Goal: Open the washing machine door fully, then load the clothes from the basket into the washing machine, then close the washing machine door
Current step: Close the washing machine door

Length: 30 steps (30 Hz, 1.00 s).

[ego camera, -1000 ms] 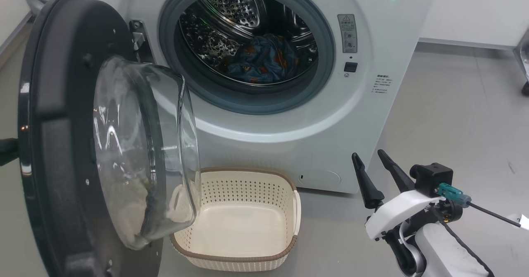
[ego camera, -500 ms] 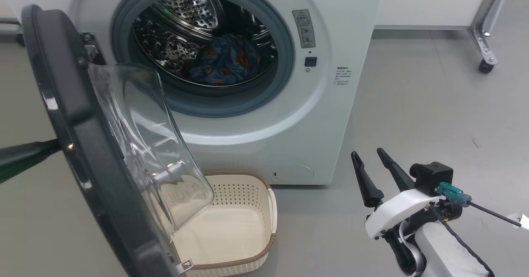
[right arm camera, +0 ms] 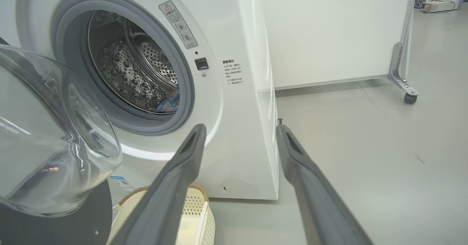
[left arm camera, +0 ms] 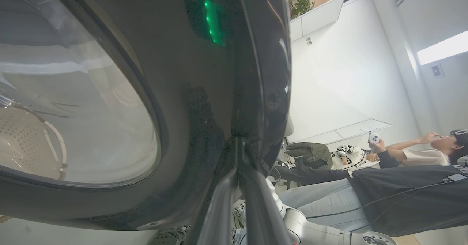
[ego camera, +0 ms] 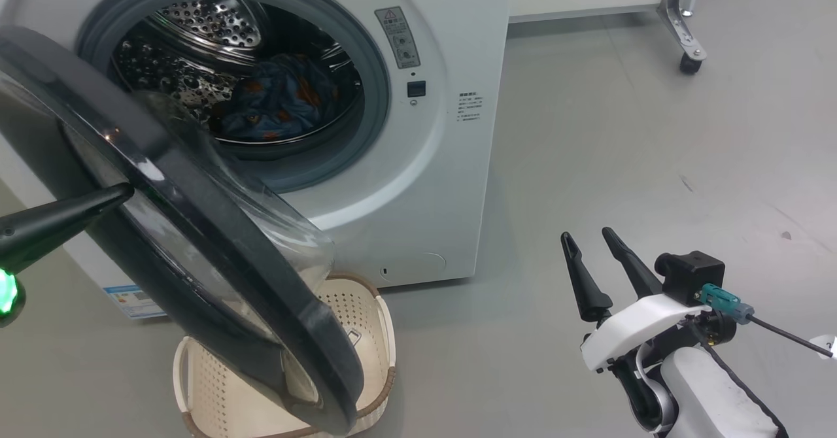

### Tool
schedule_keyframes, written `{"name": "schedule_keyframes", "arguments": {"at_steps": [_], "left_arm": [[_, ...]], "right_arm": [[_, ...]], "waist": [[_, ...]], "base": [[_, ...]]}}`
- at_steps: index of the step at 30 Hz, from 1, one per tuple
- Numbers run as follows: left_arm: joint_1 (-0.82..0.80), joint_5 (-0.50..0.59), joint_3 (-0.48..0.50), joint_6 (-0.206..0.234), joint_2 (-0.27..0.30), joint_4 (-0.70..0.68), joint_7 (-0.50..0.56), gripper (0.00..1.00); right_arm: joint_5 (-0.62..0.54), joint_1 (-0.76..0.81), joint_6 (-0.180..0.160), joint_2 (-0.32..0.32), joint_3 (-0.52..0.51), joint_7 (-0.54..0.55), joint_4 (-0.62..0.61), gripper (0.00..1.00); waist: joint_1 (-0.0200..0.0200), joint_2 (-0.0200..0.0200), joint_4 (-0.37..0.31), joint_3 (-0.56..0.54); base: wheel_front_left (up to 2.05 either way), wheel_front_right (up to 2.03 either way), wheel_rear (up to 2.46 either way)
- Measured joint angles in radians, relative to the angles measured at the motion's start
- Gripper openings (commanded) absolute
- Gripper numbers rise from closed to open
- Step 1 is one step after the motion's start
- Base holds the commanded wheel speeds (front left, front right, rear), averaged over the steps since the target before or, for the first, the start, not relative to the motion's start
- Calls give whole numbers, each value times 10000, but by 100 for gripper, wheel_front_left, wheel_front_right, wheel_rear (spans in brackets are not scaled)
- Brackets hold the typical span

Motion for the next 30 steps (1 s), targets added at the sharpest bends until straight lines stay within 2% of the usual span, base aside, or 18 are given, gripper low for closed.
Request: {"name": "schedule_keyframes", "arguments": {"at_steps": [13,20,29,30], "left_arm": [[0,128,-238,12,-449,-506,-472,0],[0,199,-360,10,-683,-579,-679,0],[1,278,-374,10,-700,-736,-830,0],[1,278,-374,10,-700,-736,-830,2]], "right_arm": [[-15,-9,0,-19,-362,0,-94,100],[-92,-7,0,-44,-585,0,-121,100],[-119,3,0,-52,-685,0,-174,100],[-119,3,0,-52,-685,0,-174,100]], "waist": [[0,0,-467,345],[0,0,-316,328],[0,0,90,249],[0,0,90,249]], "base": [[0,0,0],[0,0,0],[0,0,0],[0,0,0]]}}
